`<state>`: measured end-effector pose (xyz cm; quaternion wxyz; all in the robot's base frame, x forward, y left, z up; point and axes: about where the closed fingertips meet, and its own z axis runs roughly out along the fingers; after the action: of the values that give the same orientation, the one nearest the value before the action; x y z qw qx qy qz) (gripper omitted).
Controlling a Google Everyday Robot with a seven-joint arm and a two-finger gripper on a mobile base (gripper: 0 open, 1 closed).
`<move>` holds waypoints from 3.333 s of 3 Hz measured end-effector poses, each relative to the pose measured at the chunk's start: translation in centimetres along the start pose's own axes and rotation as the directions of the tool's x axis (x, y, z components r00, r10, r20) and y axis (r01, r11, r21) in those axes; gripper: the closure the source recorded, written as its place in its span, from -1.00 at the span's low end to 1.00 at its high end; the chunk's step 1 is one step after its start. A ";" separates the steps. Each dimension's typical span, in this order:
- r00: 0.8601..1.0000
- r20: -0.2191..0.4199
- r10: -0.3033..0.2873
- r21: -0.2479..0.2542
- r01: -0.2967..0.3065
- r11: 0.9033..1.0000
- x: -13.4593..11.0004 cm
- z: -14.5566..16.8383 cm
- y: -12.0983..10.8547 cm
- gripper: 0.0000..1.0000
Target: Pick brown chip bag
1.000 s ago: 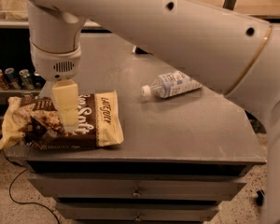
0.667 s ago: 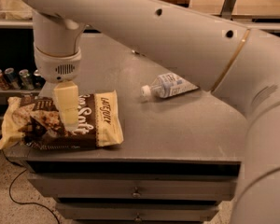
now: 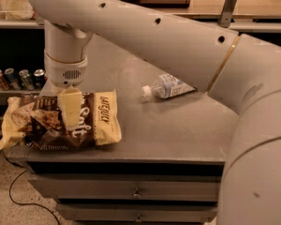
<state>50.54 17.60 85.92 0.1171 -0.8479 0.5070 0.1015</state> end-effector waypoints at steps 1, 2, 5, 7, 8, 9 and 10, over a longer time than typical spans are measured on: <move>1.000 0.001 0.009 -0.002 -0.009 1.000 0.4 0.1 -0.1 0.31; 1.000 0.000 0.009 -0.001 -0.009 1.000 0.4 -0.1 -0.1 0.76; 0.997 -0.072 0.032 0.138 -0.022 0.990 1.7 -8.0 -0.6 1.00; 0.989 -0.143 0.045 0.227 -0.011 0.974 1.7 -13.9 -1.1 1.00; 0.988 -0.151 0.033 0.268 0.009 0.963 1.5 -16.3 -1.7 1.00; 0.990 -0.138 0.029 0.269 0.010 0.963 1.6 -16.2 -1.7 1.00; 0.992 -0.120 0.026 0.267 0.007 0.964 1.9 -15.9 -1.5 1.00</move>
Offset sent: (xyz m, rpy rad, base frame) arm 0.0226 -0.0342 0.0176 -0.0111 -0.0410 -0.0817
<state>53.59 11.90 100.67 0.1986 -0.8265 0.5265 -0.0193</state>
